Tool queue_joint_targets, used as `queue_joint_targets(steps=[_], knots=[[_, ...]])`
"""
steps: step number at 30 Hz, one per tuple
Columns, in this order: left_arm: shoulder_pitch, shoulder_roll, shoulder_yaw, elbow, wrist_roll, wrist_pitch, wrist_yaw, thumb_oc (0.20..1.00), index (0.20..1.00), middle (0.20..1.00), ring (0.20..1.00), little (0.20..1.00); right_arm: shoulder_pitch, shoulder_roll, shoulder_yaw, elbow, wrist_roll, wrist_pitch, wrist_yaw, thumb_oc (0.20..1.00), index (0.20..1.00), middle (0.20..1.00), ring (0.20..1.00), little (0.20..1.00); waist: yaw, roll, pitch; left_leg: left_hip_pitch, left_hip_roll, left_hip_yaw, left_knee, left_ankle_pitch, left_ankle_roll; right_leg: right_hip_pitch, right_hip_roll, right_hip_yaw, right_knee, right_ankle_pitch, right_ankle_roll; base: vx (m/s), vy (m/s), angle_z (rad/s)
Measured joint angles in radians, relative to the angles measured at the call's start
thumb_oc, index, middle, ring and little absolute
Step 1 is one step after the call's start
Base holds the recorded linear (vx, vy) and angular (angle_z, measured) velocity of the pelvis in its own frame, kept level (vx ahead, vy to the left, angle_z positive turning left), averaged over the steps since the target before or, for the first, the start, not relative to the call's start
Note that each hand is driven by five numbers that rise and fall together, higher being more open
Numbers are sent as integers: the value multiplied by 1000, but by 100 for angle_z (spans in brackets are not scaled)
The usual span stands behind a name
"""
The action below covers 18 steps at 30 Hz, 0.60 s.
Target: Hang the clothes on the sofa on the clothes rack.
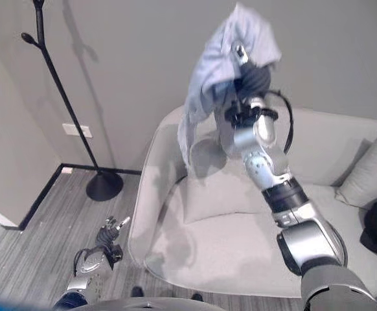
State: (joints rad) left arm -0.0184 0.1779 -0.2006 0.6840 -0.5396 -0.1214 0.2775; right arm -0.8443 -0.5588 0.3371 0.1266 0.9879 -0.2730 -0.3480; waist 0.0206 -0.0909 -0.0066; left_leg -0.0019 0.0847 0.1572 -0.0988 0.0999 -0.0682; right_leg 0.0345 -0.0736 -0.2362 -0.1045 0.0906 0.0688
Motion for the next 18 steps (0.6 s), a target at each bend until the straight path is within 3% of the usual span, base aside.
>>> queue_joint_targets(steps=[6,10,13,18], knots=[[-73,27,3,-34,22,-33,102,1000,1000,1000,1000,1000,-186,-31,68,58,-6,-25,-43,200,200,200,200,200,-23,-10,-35,18,11,24,0,-4,-6,4,9,20,0,-3,-5,-8,-16,-11],[-175,47,-12,-35,117,-58,188,1000,1000,1000,1000,1000,-266,-31,145,109,-2,-33,-52,200,200,200,200,200,-48,-17,-39,21,11,30,0,-4,-6,3,9,24,0,-3,-5,-2,-11,-5],[-248,65,-29,-38,130,-92,240,1000,1000,1000,1000,1000,-275,-17,153,93,6,-63,-53,200,200,200,200,200,-50,-28,-61,22,14,45,0,-6,-8,0,9,29,0,-2,-6,1,3,-13],[-309,47,-92,-73,129,-110,303,1000,1000,1000,1000,1000,-276,12,206,-4,35,-102,-57,200,200,200,200,200,-90,-26,-79,22,12,55,0,-11,-4,-8,8,42,0,1,-2,2,-5,-7]])
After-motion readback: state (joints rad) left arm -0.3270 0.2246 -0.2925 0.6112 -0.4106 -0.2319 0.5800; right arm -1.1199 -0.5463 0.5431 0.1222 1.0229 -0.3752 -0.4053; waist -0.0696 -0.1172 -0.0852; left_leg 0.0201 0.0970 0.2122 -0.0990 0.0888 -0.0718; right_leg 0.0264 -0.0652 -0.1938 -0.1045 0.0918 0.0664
